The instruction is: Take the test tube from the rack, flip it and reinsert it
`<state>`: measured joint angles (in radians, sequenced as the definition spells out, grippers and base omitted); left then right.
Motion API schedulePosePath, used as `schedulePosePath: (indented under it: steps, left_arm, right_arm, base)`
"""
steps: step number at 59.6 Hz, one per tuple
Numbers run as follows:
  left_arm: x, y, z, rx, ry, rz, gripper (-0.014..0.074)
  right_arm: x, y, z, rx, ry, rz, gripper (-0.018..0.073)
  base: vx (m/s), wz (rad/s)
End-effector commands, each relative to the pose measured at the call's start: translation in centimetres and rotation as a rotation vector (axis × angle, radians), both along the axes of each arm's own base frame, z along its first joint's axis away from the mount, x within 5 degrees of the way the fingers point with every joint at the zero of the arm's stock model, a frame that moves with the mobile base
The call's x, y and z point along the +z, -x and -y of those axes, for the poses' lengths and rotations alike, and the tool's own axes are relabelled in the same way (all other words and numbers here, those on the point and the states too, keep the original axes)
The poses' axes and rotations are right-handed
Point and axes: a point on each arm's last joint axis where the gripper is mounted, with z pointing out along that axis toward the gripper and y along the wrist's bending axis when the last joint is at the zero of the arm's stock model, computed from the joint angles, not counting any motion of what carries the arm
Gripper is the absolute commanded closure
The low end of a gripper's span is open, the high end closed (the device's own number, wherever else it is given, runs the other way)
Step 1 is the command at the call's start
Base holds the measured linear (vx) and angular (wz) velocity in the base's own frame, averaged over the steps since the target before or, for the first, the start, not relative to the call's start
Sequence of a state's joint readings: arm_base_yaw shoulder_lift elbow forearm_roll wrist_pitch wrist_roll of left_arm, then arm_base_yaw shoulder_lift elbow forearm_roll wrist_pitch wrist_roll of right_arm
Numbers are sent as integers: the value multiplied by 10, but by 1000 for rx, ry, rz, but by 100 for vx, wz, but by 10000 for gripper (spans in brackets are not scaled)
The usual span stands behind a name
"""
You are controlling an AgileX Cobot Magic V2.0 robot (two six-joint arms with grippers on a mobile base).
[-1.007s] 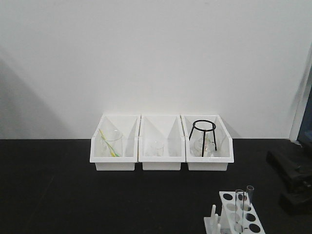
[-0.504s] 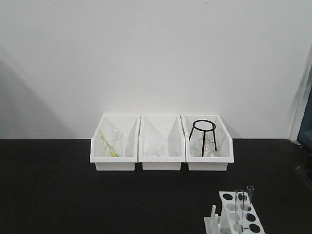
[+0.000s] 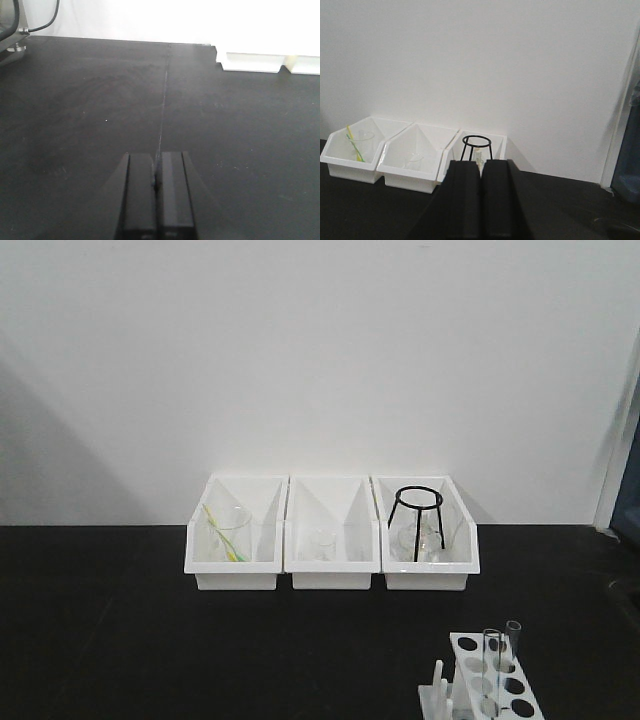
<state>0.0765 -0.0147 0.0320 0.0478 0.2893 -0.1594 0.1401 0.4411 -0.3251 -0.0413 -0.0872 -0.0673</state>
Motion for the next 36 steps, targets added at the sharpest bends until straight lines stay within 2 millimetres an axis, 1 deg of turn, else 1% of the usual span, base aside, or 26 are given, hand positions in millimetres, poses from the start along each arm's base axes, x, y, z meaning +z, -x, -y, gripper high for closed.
schedulePosePath:
  steps: [1,9,17,21,27,36]
  left_arm:
    - [8,-1,1,-11,-3,98,603]
    - [8,-1,1,-11,-3,98,603]
    - [8,-1,1,-11,-3,98,603]
    - [8,-1,1,-11,-3,98,603]
    - [8,-1,1,-11,-3,99,603]
    - [8,-1,1,-11,-3,99,603]
  right_arm:
    - [-7,16,4,-15,-30,117,573]
    - [-53,34,6,-10,-82,96,572]
    - [-84,42,8,-12,-136,81,571]
    - [-89,45,10,-44,-116,57,571]
    - [-90,47,13,-105,-53,66,571]
    - [-90,47,13,-101,-63,66,571]
  base:
    - [0,0]
    - [0,0]
    - [0,0]
    - [0,0]
    - [0,0]
    - [0,0]
